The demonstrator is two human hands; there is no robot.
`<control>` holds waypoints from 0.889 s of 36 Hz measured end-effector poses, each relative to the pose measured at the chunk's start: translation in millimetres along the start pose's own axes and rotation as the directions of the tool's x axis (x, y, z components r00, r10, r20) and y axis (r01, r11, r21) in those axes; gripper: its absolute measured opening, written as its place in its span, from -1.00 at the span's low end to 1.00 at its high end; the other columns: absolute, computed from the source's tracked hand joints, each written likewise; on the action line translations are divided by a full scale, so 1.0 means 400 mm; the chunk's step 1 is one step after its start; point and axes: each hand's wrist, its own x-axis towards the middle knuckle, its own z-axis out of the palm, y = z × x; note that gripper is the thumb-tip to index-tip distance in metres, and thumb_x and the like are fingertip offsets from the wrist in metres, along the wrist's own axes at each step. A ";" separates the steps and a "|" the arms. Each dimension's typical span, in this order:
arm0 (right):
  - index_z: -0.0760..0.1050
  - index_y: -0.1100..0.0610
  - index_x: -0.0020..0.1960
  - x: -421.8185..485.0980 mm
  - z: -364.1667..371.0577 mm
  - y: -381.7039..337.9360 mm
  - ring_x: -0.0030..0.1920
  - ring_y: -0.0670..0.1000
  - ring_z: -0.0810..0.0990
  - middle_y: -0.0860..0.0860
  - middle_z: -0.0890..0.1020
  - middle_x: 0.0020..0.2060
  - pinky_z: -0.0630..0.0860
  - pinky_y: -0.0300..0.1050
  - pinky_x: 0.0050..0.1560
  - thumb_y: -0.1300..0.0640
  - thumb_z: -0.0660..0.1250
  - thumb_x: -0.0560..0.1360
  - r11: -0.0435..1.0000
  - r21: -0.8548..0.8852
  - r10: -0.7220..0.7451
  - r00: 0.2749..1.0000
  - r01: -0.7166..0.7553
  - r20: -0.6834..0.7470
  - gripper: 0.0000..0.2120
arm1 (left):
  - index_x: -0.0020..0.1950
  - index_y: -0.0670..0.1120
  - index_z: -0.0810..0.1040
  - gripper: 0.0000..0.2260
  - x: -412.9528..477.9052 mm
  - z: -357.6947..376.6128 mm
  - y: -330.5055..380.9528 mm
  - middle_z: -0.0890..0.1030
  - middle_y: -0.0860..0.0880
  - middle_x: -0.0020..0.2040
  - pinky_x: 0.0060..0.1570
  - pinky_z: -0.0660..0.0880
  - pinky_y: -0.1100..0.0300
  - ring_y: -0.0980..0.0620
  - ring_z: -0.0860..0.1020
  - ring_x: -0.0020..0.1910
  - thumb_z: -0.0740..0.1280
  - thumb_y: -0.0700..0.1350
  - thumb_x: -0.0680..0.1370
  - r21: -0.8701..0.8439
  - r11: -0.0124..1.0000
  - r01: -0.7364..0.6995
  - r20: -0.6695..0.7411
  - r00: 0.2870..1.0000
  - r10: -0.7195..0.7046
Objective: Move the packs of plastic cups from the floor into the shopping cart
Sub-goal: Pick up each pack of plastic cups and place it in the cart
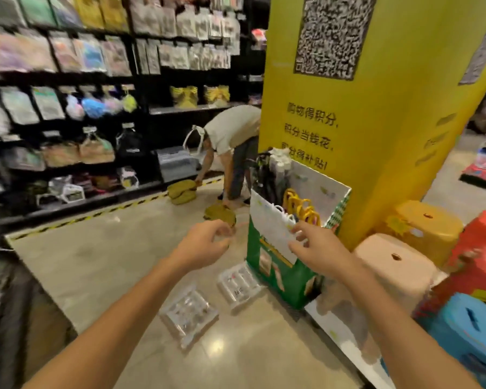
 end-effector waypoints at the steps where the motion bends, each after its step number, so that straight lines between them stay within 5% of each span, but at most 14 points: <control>1: 0.43 -0.01 0.44 0.031 0.003 -0.008 0.19 0.04 0.61 0.00 0.61 0.28 0.59 0.03 0.21 -0.06 0.28 0.63 1.000 0.002 -0.015 1.000 0.015 0.010 -0.60 | 0.26 0.00 0.53 -0.74 0.015 -0.005 -0.013 0.54 0.02 0.15 0.17 0.50 0.08 0.04 0.52 0.13 0.28 -0.02 0.59 -0.001 1.000 0.026 -0.022 0.999 -0.026; 11: 0.44 0.05 0.43 0.434 0.082 -0.069 0.23 0.07 0.61 0.04 0.62 0.28 0.53 -0.05 0.15 -0.02 0.26 0.64 0.961 0.007 -0.275 0.950 0.277 0.146 -0.61 | 0.23 0.08 0.52 -0.75 0.155 -0.040 -0.179 0.54 0.04 0.14 0.11 0.52 0.05 0.04 0.54 0.06 0.27 0.06 0.57 -0.081 0.946 0.314 -0.194 0.926 -0.324; 19: 0.47 0.03 0.38 0.663 0.193 -0.150 0.11 0.10 0.63 0.02 0.66 0.16 0.60 0.09 0.13 -0.06 0.26 0.62 0.926 0.008 -0.364 0.888 0.377 0.282 -0.64 | 0.28 0.01 0.52 -0.72 0.236 -0.040 -0.348 0.56 -0.01 0.16 0.09 0.52 0.10 0.03 0.55 0.07 0.27 0.01 0.59 -0.127 0.880 0.457 -0.219 0.852 -0.475; 32: 0.38 -0.02 0.48 1.045 0.537 -0.249 0.24 0.07 0.61 0.04 0.61 0.29 0.53 -0.03 0.15 -0.08 0.26 0.63 0.949 0.061 -0.305 0.853 0.309 0.423 -0.56 | 0.38 0.00 0.43 -0.66 0.495 0.066 -0.762 0.51 -0.07 0.27 0.13 0.44 0.11 0.03 0.49 0.12 0.24 -0.02 0.60 -0.272 0.777 0.568 -0.133 0.777 -0.615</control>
